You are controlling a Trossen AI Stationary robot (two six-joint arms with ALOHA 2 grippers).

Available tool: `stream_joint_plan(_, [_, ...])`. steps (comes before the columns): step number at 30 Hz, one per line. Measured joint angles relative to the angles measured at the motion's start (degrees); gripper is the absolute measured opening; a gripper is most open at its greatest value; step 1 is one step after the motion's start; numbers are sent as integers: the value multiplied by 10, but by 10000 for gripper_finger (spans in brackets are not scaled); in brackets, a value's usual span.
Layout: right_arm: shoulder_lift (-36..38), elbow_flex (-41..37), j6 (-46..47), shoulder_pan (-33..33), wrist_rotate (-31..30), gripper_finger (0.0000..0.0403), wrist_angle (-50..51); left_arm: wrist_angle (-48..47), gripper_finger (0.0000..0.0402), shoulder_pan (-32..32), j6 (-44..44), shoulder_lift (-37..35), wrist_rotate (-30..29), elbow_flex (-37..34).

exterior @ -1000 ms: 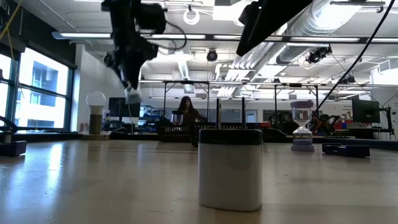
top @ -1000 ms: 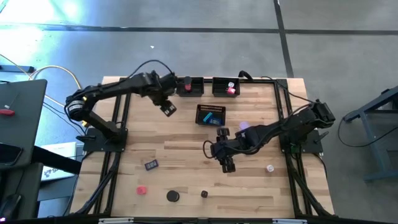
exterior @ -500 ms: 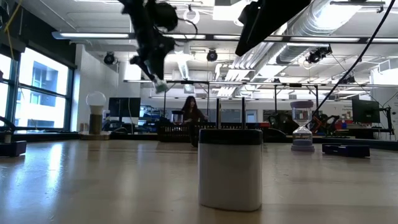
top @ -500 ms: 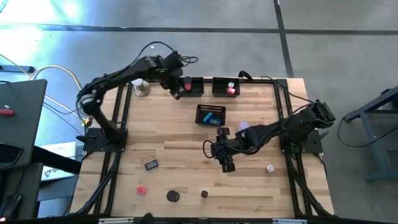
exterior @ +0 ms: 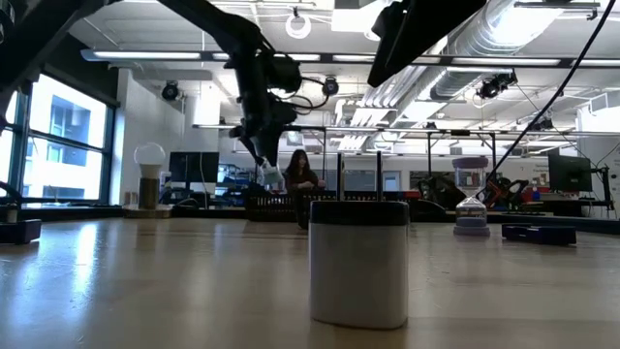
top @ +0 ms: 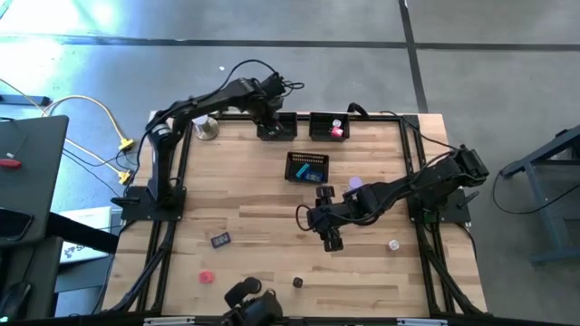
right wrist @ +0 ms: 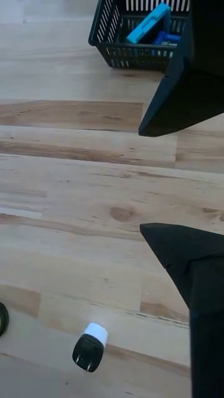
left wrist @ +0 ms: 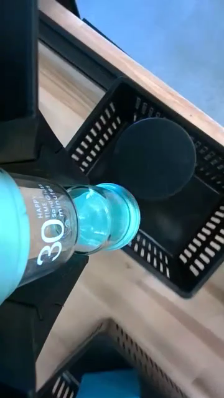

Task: Pick & Place Office items
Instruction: Put the light blue hourglass into the top left black bin

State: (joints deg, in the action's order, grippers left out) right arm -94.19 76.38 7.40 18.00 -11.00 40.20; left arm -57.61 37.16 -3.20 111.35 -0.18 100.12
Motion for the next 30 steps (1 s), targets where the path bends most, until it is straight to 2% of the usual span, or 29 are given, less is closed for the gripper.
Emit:
stream_joint_plan(12, [0, 0, -16, -2, 0, 229, -1, 8, 159, 37, 3, 29, 4, 0])
stream_joint_plan(25, [0, 0, -16, -2, 0, 229, -1, 6, 159, 33, -2, 30, 9, 0])
stream_joint_plan(30, [0, 0, -16, -2, 0, 229, -1, 7, 159, 27, 2, 30, 39, 0])
